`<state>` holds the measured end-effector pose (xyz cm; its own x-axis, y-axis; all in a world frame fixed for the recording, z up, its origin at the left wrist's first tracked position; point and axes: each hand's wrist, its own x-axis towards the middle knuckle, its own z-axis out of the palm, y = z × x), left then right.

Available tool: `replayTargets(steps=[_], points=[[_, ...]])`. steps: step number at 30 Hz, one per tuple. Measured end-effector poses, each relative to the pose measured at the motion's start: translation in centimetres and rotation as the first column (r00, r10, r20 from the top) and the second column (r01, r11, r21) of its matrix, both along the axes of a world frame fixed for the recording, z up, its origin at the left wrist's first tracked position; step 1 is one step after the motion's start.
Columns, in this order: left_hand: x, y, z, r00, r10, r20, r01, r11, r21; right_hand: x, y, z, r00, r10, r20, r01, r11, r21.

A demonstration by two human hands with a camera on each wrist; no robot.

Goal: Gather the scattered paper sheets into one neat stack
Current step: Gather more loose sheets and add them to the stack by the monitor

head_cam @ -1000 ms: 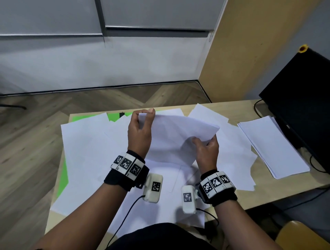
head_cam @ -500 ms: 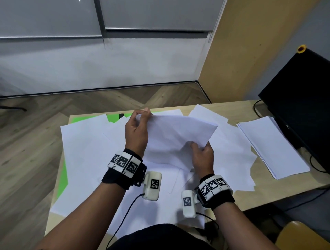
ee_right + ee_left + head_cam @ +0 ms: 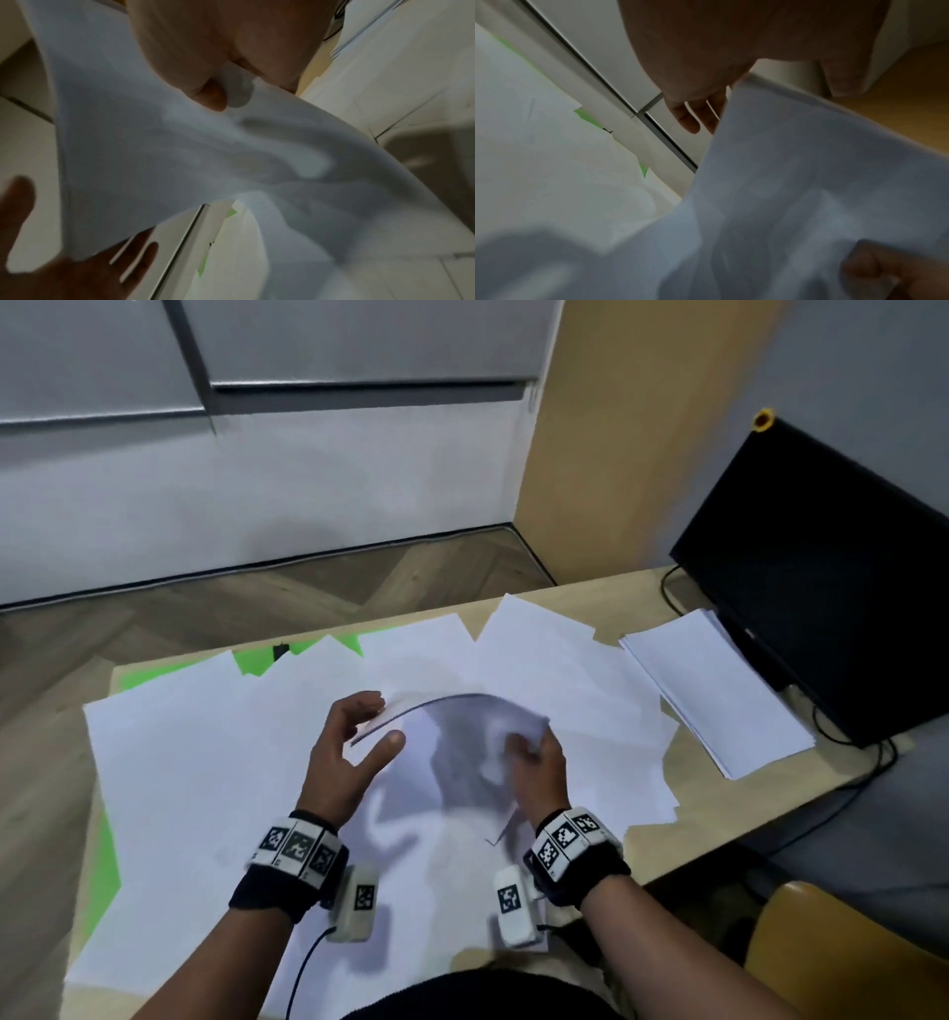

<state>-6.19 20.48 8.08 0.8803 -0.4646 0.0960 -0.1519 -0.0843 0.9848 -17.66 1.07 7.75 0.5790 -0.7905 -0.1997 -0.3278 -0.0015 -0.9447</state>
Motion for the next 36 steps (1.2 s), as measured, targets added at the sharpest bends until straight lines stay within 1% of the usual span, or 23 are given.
replayTargets(steps=[2,3,6,8,10,12,14,16,17,19,21,23,24,27,30,32,34,36], points=[[-0.1,-0.4,-0.2,0.998,-0.026,0.055,0.025,0.999,0.024,-0.2,-1.4,1.0,0.995,-0.089,0.053,0.080,0.986,0.146],[0.0,-0.8,-0.3,0.997,-0.036,0.061,0.033,0.998,0.046,-0.3,-2.2,1.5,0.989,-0.112,0.096,0.093,0.979,0.179],[-0.2,-2.9,-0.2,0.998,-0.032,0.045,0.025,0.988,0.153,-1.2,-5.2,3.0,0.970,-0.119,0.212,0.088,0.985,0.150],[-0.4,-5.4,-0.1,0.999,-0.041,0.015,0.038,0.985,0.171,-1.6,-7.8,2.9,0.957,-0.121,0.263,0.095,0.989,0.111],[-0.9,-8.5,-0.1,0.994,-0.061,-0.092,0.072,0.990,0.119,-2.1,-10.2,2.7,0.957,-0.132,0.258,0.110,0.989,0.097],[-2.2,-13.0,-0.7,0.976,-0.055,-0.211,0.070,0.996,0.064,-3.0,-14.1,2.3,0.962,-0.132,0.239,0.116,0.990,0.082],[-4.0,-17.5,-1.5,0.955,-0.042,-0.294,0.060,0.997,0.054,-4.2,-18.5,2.1,0.966,-0.136,0.219,0.122,0.990,0.077],[-5.6,-21.5,-2.1,0.923,-0.022,-0.383,0.041,0.998,0.040,-5.3,-22.6,2.0,0.967,-0.162,0.197,0.142,0.984,0.111],[-6.3,-23.9,-2.4,0.903,-0.013,-0.430,0.029,0.999,0.031,-6.0,-25.0,1.7,0.967,-0.185,0.173,0.165,0.978,0.124],[-7.6,-28.5,-2.8,0.860,0.010,-0.510,-0.003,1.000,0.014,-7.7,-29.3,0.4,0.982,-0.176,0.065,0.168,0.980,0.110],[-8.5,-32.7,-3.1,0.818,0.065,-0.571,-0.065,0.998,0.019,-9.4,-32.5,-1.2,0.992,-0.086,-0.092,0.096,0.989,0.112],[-9.6,-36.9,-3.9,0.790,0.124,-0.600,-0.093,0.992,0.083,-11.2,-35.4,-2.6,0.972,0.003,-0.234,0.023,0.994,0.109],[-10.2,-39.0,-4.5,0.786,0.143,-0.601,-0.078,0.988,0.133,-12.2,-36.9,-3.3,0.956,0.010,-0.293,0.017,0.996,0.087],[-11.5,-43.2,-6.4,0.798,0.131,-0.588,0.037,0.964,0.264,-14.1,-40.4,-4.5,0.913,-0.041,-0.406,0.045,0.999,0.000],[-11.9,-46.2,-7.8,0.829,0.028,-0.559,0.223,0.899,0.376,-15.1,-43.6,-5.3,0.867,-0.077,-0.492,0.033,0.995,-0.099],[-12.1,-47.7,-8.3,0.821,-0.024,-0.570,0.316,0.851,0.419,-15.1,-45.2,-5.8,0.842,-0.126,-0.525,0.039,0.984,-0.174],[-12.1,-48.9,-8.5,0.806,-0.039,-0.590,0.371,0.811,0.453,-14.8,-46.7,-6.6,0.823,-0.198,-0.533,0.063,0.963,-0.260],[-12.1,-49.9,-8.9,0.805,-0.046,-0.591,0.390,0.793,0.469,-14.7,-47.7,-7.6,0.799,-0.242,-0.550,0.034,0.932,-0.361]])
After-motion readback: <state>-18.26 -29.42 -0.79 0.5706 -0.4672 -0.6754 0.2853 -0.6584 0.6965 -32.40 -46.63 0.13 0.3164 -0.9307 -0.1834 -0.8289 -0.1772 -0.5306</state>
